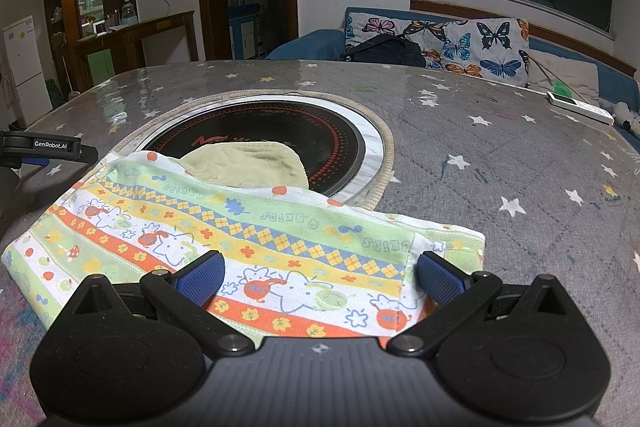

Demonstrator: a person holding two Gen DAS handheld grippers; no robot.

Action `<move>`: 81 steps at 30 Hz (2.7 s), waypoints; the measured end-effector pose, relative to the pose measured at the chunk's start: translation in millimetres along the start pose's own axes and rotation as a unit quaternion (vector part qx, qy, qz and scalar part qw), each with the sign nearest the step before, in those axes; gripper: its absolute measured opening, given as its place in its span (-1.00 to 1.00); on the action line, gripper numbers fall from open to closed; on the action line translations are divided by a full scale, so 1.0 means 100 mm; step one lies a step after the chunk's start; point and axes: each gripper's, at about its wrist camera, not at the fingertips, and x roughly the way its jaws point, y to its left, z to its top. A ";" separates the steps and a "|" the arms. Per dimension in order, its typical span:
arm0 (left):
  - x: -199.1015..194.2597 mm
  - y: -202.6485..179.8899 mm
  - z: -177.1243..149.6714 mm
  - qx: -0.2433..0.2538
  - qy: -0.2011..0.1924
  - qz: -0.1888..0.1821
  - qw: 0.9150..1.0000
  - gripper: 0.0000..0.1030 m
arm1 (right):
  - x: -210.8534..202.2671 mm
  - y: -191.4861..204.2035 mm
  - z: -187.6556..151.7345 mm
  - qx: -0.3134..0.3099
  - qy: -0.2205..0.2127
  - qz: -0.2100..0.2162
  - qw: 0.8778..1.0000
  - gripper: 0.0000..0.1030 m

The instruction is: Fold clothes

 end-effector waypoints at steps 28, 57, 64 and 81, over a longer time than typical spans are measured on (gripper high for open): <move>0.00 0.01 0.00 0.000 0.000 0.000 1.000 1.00 | 0.00 0.01 0.00 0.000 0.000 0.000 1.000 1.00; 0.00 0.01 0.00 0.000 0.000 -0.001 1.000 1.00 | 0.00 -0.01 0.00 0.000 0.000 0.000 1.000 1.00; 0.01 0.02 0.01 0.000 0.001 -0.001 1.000 1.00 | 0.00 -0.01 -0.01 0.000 0.000 0.000 1.000 1.00; -0.17 -0.10 -0.04 0.021 0.018 0.014 1.000 1.00 | 0.00 -0.02 0.00 -0.002 0.001 -0.001 1.000 1.00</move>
